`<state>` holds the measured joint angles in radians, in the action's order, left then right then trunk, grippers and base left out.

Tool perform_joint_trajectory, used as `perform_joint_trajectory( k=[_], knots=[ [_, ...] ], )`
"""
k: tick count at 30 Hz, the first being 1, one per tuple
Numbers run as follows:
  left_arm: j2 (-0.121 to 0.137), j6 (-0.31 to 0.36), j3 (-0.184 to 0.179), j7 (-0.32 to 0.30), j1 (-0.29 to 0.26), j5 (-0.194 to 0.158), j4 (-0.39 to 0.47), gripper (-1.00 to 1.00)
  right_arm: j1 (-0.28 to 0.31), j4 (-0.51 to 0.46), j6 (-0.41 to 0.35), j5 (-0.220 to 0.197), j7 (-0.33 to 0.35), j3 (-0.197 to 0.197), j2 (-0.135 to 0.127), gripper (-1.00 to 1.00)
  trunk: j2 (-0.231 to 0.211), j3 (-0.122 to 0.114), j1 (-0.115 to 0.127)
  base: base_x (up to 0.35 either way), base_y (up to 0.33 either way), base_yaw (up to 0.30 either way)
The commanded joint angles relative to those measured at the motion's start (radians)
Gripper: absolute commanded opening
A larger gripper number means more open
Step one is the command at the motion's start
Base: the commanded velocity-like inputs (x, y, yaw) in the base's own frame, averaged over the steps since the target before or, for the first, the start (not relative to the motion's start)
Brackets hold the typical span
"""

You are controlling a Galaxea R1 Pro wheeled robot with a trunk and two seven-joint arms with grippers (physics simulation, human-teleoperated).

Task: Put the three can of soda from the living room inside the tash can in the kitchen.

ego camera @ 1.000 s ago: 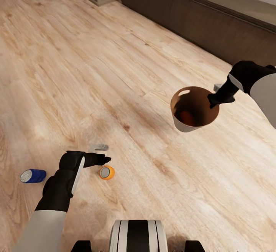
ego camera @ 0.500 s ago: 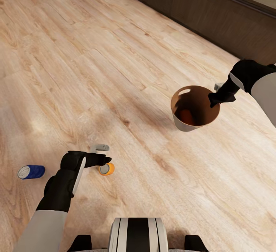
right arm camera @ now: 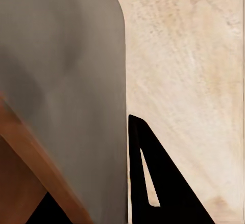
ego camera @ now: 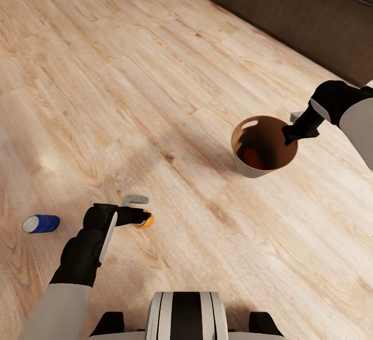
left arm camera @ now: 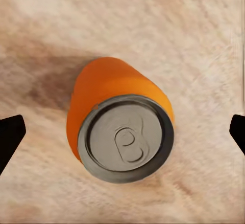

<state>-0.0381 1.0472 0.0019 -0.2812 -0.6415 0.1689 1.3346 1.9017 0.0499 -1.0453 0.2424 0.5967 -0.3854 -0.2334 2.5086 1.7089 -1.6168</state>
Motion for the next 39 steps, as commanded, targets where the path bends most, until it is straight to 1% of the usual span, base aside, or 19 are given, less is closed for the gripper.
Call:
perform_joint_trajectory(
  k=[1,6,14,20,29,39],
  knots=[
    [0.0,0.0,-0.001,0.0,0.0,0.0,0.0,1.0,0.0,0.0,-0.002,-0.008,0.004,0.004,0.0,-1.0,0.0,0.0,0.0,-0.112,-0.104,0.0],
    [0.0,0.0,-0.003,0.002,0.0,-0.009,0.002,1.0,0.0,0.0,-0.002,-0.008,0.003,0.002,-0.001,-1.0,0.0,0.0,0.0,-0.054,-0.05,0.0],
    [0.001,0.0,-0.003,0.002,0.001,-0.014,0.011,1.0,0.0,-0.001,-0.002,-0.008,0.004,0.002,0.0,-1.0,0.0,0.0,0.0,-0.009,-0.008,0.0],
    [0.001,0.0,-0.003,0.002,0.002,-0.014,0.012,1.0,0.0,-0.001,-0.002,-0.008,0.003,0.001,0.0,-1.0,0.001,0.024,-0.003,0.0,0.0,0.0],
    [0.001,0.0,-0.003,0.001,0.002,-0.015,0.016,1.0,0.0,0.0,-0.002,-0.008,0.004,0.0,0.0,-1.0,0.001,0.028,-0.003,0.0,0.0,0.0],
    [0.001,0.0,-0.003,0.0,0.002,-0.015,0.015,1.0,0.0,0.0,-0.002,-0.008,0.005,-0.009,0.0,-1.0,0.001,0.029,-0.003,0.088,0.047,0.0]
  ],
)
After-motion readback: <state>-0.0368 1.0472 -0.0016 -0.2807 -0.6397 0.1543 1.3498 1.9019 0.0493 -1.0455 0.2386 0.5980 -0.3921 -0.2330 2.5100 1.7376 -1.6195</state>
